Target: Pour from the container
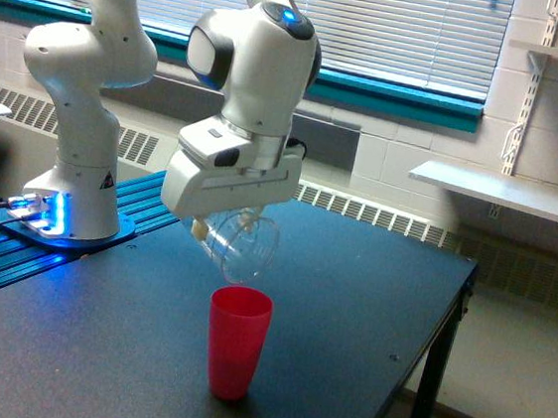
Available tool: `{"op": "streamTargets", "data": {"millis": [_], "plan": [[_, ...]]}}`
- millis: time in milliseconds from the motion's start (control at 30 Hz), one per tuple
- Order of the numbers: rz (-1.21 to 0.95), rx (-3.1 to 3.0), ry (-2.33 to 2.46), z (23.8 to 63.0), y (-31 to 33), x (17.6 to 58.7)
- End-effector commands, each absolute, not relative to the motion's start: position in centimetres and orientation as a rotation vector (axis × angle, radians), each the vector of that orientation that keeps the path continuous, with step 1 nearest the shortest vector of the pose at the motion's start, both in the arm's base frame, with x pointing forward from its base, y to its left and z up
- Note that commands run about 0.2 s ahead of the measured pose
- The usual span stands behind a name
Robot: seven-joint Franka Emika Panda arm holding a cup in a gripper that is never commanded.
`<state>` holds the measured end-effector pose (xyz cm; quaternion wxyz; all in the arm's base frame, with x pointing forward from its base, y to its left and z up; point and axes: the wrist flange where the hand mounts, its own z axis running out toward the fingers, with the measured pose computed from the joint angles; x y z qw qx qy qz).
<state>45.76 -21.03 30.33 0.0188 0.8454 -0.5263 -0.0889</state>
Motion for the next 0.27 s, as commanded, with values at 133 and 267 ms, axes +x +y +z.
{"op": "streamTargets", "data": {"millis": [133,267], "plan": [[-0.175,2.606,-1.687,32.1,-22.1,44.3],[-0.164,2.613,-1.688,32.4,-22.0,43.7]]}}
